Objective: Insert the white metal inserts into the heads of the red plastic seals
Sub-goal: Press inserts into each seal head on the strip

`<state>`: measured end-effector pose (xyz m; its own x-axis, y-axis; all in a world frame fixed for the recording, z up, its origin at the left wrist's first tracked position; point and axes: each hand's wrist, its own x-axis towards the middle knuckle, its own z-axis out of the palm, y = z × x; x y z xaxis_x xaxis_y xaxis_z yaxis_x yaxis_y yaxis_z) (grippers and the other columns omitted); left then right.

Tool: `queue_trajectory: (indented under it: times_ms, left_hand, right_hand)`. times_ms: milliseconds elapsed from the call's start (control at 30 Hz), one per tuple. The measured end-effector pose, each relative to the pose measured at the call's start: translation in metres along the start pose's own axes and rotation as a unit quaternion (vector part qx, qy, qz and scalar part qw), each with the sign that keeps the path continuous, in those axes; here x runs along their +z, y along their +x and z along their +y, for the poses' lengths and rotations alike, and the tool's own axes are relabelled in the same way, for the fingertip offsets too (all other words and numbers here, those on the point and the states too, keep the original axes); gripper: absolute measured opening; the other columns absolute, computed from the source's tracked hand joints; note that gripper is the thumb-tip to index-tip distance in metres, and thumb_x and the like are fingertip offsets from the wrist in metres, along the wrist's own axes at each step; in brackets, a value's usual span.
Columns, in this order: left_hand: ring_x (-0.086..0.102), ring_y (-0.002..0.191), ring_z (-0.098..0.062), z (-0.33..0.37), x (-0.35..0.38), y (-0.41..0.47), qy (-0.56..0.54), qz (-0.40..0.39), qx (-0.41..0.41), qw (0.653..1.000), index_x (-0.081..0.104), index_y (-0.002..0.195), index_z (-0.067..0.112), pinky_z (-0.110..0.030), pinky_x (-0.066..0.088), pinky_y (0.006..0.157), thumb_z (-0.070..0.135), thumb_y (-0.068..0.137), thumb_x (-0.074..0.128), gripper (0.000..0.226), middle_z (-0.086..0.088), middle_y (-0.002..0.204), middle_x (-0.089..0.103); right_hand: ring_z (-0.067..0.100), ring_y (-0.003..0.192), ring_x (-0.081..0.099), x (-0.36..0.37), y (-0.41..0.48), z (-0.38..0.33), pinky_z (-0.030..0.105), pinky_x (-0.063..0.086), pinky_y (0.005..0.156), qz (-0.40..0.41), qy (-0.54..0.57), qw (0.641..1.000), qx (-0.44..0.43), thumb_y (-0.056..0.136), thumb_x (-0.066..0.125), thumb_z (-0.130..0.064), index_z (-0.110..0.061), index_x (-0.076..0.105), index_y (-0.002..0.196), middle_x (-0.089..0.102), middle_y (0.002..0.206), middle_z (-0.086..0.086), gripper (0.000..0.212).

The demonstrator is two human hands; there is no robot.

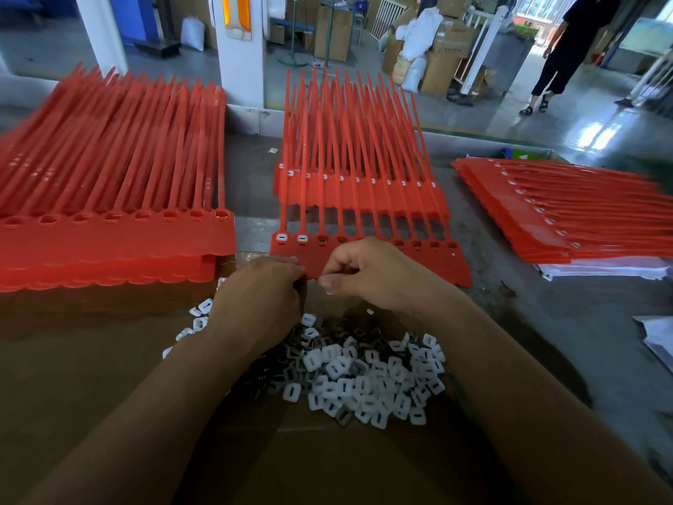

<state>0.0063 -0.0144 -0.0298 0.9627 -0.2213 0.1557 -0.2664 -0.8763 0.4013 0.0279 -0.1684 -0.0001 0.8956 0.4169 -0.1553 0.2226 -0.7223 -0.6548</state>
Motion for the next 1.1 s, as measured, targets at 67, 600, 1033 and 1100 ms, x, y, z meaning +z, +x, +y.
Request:
queue_trajectory:
  times_ms: [67,600,1033,1100]
  left_hand:
    - [0.050,0.116,-0.017,0.000,0.000,0.000,0.000,0.001,-0.001,1.000,0.064,0.115,0.013,-0.029,0.039,0.094,0.008,0.087,0.044,0.034,0.000,0.129,0.055]
    - [0.056,0.102,-0.018,-0.002,0.002,0.000,-0.003,0.015,-0.001,1.000,0.067,0.104,0.010,-0.029,0.043,0.082,0.009,0.087,0.043,0.030,-0.002,0.116,0.062]
    - [0.054,0.106,-0.018,-0.002,0.001,0.000,0.006,-0.002,-0.009,1.000,0.065,0.108,0.012,-0.030,0.044,0.086,0.012,0.089,0.042,0.031,-0.002,0.119,0.060]
    - [0.054,0.106,-0.018,-0.001,0.001,0.000,0.006,-0.005,-0.010,1.000,0.065,0.109,0.011,-0.030,0.044,0.086,0.012,0.089,0.041,0.031,-0.002,0.120,0.060]
  right_hand:
    - [0.006,0.068,0.060,0.000,0.003,0.003,0.022,0.048,0.063,0.038,0.020,0.999,0.006,0.087,0.062,-0.027,-0.028,0.059,0.072,0.063,0.073,-0.009,0.015]
    - [0.008,0.087,0.053,0.000,0.059,0.022,0.022,0.040,0.076,0.201,0.024,0.979,0.038,0.087,0.062,-0.011,-0.011,0.069,0.092,0.067,0.101,0.004,0.009]
    - [0.015,0.098,0.059,0.003,0.072,0.019,0.028,0.046,0.087,0.152,-0.003,0.985,0.079,0.086,0.062,-0.013,-0.012,0.072,0.095,0.068,0.105,0.004,0.014]
    - [0.015,0.096,0.059,0.003,0.072,0.019,0.028,0.046,0.085,0.156,-0.005,0.985,0.080,0.086,0.063,-0.012,-0.014,0.071,0.088,0.068,0.101,0.003,0.009]
